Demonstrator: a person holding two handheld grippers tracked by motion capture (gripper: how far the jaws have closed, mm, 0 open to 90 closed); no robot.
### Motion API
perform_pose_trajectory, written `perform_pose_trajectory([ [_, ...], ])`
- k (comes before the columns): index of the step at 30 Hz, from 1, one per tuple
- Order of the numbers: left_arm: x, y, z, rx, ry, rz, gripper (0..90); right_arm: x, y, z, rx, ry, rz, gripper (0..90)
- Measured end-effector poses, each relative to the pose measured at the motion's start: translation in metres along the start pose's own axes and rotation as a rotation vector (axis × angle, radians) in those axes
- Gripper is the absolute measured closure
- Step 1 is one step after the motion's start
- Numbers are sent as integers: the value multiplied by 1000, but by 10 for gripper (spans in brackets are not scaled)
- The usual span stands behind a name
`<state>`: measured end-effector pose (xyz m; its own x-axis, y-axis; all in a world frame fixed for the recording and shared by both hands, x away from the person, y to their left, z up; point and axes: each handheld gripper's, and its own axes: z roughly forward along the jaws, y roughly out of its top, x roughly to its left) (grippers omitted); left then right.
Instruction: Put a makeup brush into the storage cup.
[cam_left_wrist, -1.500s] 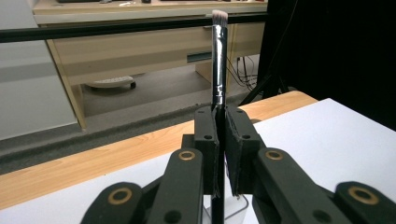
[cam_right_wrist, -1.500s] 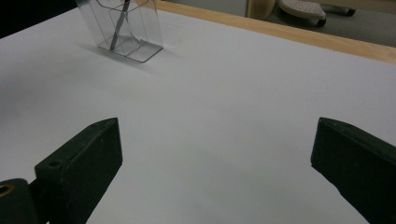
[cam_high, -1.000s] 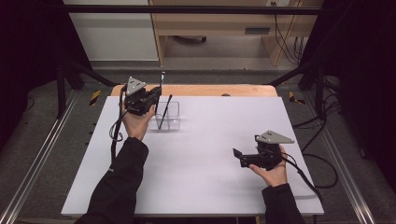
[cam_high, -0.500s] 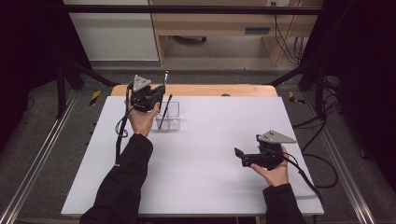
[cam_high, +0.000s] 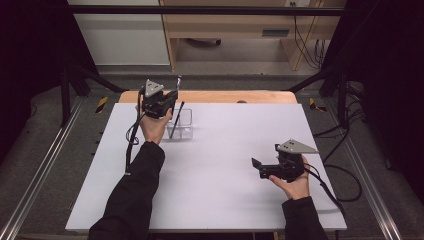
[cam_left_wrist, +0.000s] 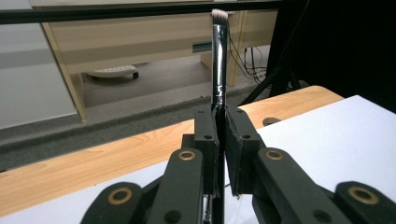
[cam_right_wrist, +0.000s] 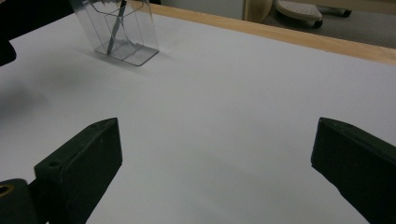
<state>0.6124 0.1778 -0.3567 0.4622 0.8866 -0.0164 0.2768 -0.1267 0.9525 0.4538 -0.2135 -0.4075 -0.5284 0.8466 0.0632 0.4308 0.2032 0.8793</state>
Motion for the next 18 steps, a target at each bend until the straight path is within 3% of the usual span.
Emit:
perform_pose_trajectory([
  [18, 5, -10, 13, 22, 13, 12, 834, 0, 0, 0, -2, 2, 1, 24],
])
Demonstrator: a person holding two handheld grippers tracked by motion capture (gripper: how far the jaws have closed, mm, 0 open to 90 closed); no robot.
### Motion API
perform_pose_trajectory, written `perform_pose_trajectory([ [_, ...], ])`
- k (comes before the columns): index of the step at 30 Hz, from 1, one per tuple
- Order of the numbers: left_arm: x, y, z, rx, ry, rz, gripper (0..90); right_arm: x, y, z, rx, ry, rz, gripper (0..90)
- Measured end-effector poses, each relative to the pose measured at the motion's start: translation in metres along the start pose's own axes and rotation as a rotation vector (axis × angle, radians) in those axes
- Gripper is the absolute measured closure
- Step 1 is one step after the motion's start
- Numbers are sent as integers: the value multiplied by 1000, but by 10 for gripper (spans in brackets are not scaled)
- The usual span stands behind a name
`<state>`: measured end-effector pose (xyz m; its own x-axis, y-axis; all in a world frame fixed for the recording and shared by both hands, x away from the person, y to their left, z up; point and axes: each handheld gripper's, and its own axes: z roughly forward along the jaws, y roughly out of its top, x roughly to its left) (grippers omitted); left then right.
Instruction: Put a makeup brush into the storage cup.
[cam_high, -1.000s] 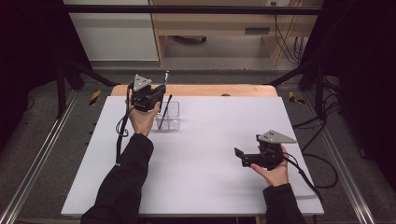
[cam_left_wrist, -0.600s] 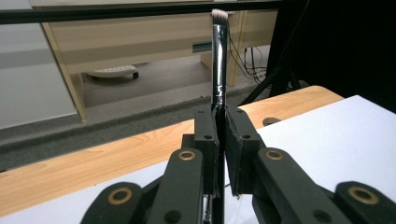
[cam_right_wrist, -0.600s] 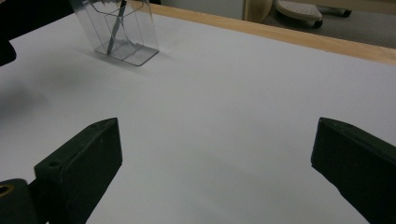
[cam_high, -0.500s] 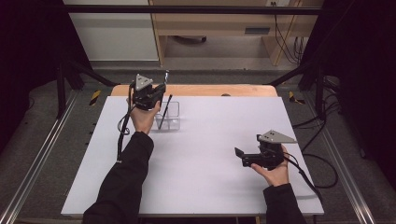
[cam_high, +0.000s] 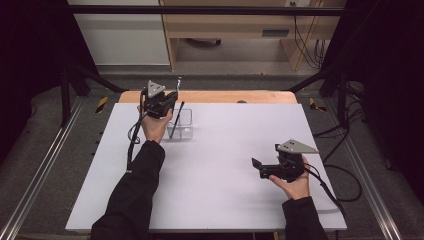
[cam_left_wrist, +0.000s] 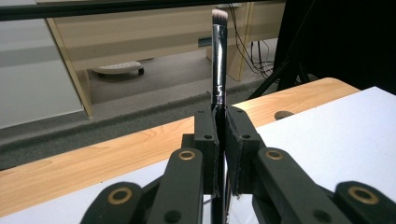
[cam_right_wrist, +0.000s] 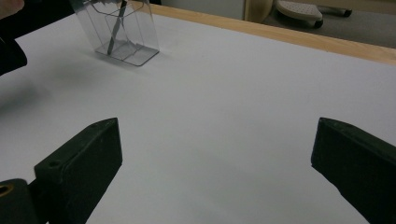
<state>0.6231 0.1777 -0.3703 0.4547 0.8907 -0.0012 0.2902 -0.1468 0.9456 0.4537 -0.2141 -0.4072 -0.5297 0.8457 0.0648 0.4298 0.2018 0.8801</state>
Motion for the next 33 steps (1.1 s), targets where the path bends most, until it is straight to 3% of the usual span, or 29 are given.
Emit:
perform_pose_trajectory([
  [33, 5, -34, -4, 44, 2, -8, 834, 2, 0, 2, 0, 9, 0, 27],
])
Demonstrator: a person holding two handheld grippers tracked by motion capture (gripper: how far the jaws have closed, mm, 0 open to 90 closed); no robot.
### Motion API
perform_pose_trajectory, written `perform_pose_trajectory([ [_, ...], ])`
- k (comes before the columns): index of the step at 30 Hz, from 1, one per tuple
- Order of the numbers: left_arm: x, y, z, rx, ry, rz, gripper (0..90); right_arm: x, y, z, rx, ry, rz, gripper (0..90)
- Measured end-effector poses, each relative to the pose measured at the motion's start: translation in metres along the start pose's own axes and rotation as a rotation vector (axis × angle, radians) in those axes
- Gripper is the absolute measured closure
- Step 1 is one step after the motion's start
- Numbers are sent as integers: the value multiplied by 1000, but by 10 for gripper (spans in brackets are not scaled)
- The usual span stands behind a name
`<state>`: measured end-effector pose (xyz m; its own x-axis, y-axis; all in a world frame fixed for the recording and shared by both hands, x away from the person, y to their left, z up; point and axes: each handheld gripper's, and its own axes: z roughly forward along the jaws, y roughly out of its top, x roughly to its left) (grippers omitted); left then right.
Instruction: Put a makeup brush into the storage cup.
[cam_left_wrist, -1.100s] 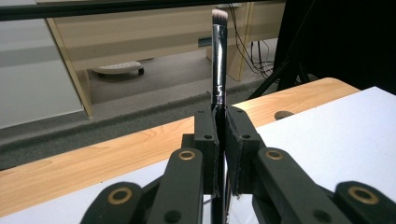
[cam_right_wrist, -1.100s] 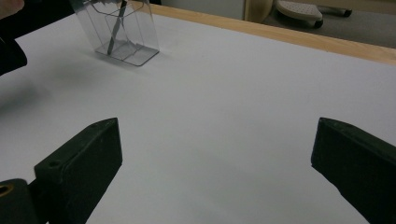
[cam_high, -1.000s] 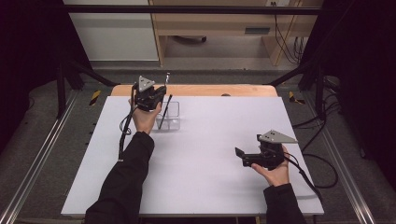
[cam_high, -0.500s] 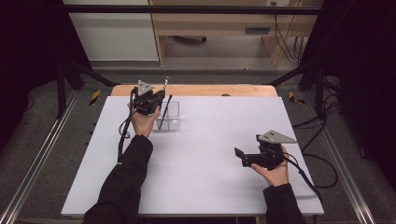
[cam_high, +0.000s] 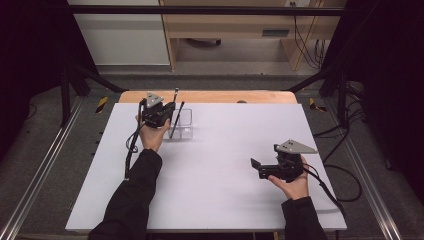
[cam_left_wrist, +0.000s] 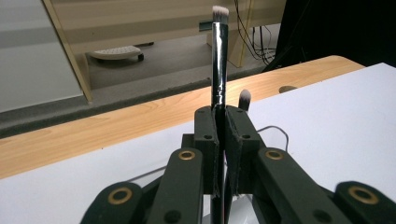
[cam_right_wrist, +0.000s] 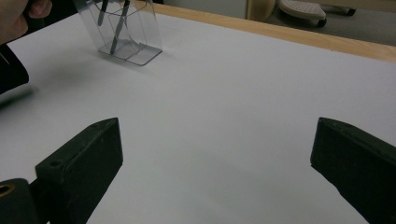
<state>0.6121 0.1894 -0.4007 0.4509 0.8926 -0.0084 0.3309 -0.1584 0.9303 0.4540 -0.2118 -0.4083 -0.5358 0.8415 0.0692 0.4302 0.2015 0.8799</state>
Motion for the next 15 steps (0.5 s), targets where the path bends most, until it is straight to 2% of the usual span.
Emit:
perform_pose_trajectory([
  [8, -1, -6, -2, 18, -1, -3, 834, 0, 1, -1, -3, 2, 2, 28],
  [15, 0, -11, -3, 61, -12, 2, 833, 1, 1, -1, -6, 5, 0, 28],
])
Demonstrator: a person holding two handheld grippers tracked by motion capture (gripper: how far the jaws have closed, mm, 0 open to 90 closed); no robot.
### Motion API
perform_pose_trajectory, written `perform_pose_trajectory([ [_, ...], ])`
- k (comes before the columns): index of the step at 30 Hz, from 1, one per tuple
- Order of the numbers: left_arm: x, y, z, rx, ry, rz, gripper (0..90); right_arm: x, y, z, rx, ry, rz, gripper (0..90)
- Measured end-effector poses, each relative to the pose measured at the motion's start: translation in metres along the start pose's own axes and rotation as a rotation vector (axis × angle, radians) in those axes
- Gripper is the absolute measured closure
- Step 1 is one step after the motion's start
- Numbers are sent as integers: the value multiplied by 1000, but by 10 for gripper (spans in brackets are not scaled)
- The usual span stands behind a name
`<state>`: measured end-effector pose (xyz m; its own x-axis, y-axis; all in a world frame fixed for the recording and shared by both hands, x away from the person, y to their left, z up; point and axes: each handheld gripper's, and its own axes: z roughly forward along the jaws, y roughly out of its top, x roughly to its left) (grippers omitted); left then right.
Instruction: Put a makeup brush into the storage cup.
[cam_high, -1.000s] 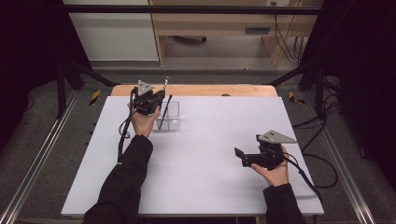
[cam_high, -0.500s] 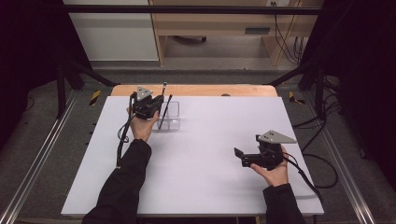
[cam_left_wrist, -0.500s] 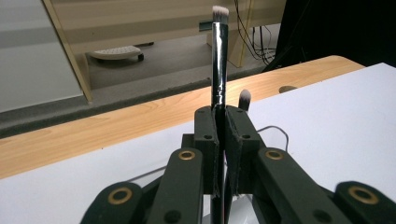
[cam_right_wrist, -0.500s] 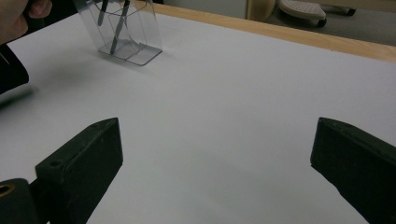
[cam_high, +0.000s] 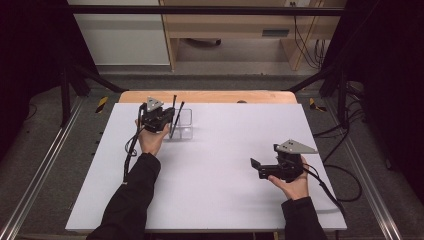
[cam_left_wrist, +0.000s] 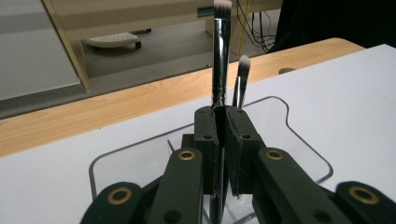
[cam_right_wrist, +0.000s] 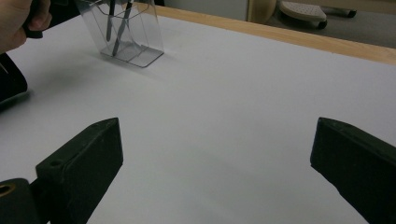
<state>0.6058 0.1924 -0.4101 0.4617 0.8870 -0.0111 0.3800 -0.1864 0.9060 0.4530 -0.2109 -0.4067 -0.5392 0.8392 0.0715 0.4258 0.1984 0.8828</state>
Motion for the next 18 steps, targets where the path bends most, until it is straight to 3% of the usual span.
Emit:
perform_pose_trajectory([
  [5, 1, -2, -6, 16, -28, 3, 825, 1, 0, 1, -2, 2, -1, 28],
  [14, -4, -1, -30, -23, -57, -3, 688, 2, 2, 0, -8, 1, 0, 28],
  [18, -10, -2, -43, -19, -64, -6, 601, 2, 2, -1, -12, 3, -2, 27],
])
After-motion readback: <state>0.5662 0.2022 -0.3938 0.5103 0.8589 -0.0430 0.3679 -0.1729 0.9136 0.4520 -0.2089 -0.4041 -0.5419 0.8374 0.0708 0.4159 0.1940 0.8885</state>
